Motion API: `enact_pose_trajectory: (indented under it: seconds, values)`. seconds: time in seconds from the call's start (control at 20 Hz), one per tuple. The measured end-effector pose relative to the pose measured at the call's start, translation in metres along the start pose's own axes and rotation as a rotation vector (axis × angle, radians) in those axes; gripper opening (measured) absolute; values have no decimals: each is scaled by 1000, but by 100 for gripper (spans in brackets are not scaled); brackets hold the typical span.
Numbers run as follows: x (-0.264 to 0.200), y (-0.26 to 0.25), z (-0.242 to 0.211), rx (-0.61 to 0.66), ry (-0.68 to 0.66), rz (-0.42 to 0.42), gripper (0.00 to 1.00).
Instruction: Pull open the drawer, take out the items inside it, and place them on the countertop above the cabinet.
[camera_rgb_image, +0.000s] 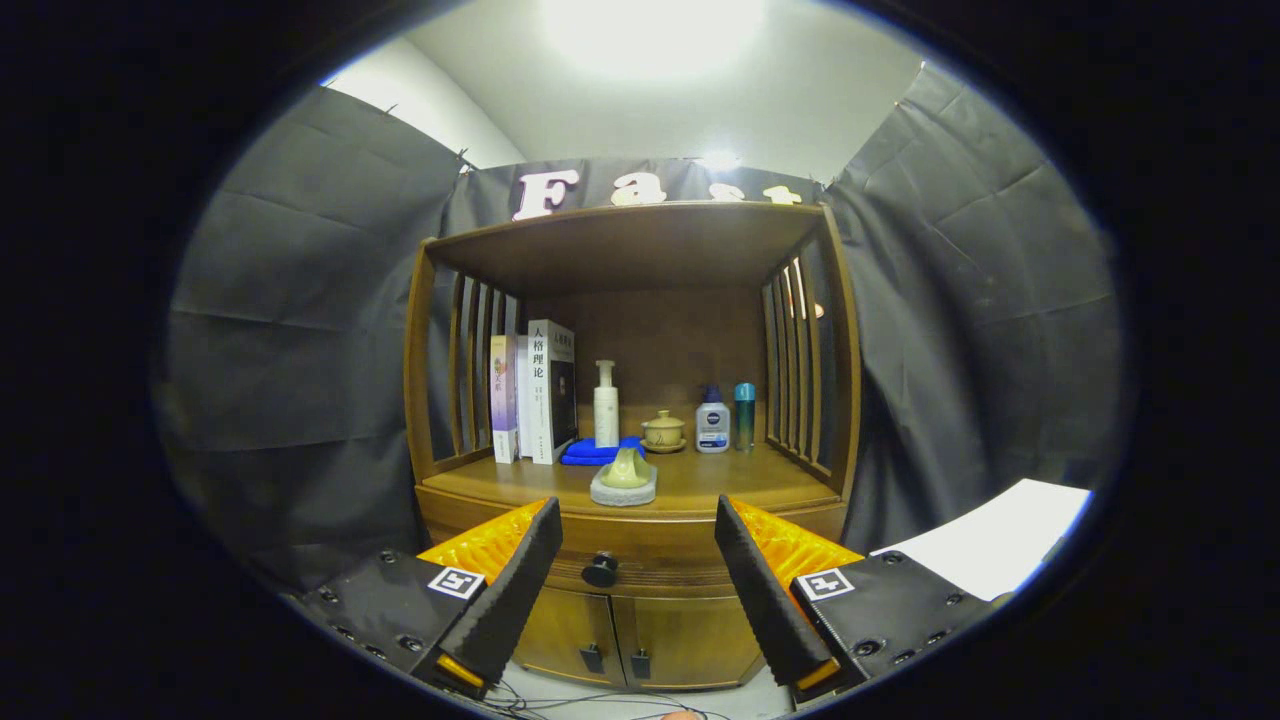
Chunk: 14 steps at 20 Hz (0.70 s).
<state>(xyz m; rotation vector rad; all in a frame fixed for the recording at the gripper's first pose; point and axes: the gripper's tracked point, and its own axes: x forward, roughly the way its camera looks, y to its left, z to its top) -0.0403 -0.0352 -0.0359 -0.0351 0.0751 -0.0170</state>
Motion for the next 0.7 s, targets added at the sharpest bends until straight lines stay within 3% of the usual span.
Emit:
enact_pose_trajectory:
  seconds: [0.7]
  values:
    - [-2,-9,15,23,-17,-4,97]
